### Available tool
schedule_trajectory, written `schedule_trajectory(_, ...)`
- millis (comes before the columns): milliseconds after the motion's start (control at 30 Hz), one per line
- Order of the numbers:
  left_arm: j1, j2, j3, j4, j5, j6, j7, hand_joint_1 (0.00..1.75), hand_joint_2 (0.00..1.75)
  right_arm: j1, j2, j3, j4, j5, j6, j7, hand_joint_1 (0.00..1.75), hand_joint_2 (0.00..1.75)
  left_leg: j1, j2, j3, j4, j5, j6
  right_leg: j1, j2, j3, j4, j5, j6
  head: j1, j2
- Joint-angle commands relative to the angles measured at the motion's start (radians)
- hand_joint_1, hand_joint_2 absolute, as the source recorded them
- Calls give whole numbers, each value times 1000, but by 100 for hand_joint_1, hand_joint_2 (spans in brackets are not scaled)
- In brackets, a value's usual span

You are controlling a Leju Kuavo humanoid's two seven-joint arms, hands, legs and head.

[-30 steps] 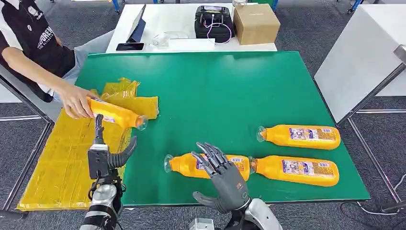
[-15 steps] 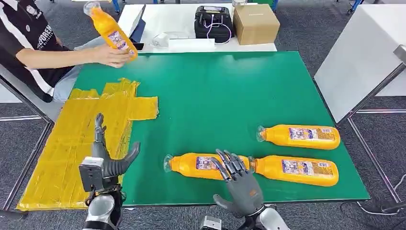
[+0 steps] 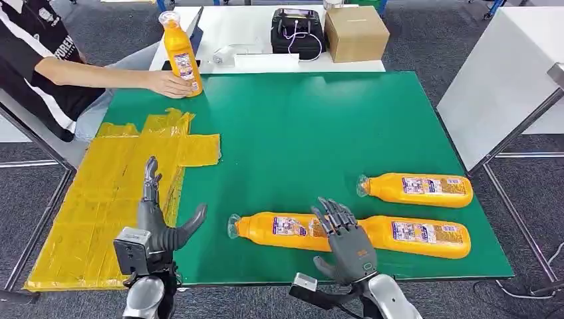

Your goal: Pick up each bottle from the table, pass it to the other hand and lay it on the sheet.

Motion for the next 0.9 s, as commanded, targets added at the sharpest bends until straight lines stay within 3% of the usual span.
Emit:
schedule_trajectory(33, -5, 5, -27, 19, -2, -5, 4, 0, 175, -85, 2, -28, 158, 1, 34, 21, 0, 175, 0, 3, 6, -1, -2, -1, 1, 1, 6, -3, -1, -1, 0, 0)
schedule_trajectory(333, -22, 7, -55, 27, 4, -34, 6, 0, 175, -216, 31, -30, 330, -23, 76, 19, 0, 175, 1, 4, 5, -1, -2, 0, 1, 2, 5, -2, 0, -1, 0, 0)
schedule_trajectory(767, -22, 8, -56, 27, 4, -35, 6, 0, 175, -219, 32, -28, 336, -23, 79, 19, 0, 175, 0, 2, 5, -1, -1, 0, 1, 1, 5, -1, -1, 0, 0, 0)
schedule_trajectory(900, -43, 11, -67, 46, 9, -45, 5, 0, 175, -276, 41, 7, 449, -47, 126, 0, 0, 175, 1, 4, 7, -1, -2, -1, 2, 2, 7, -3, -1, -1, 0, 0)
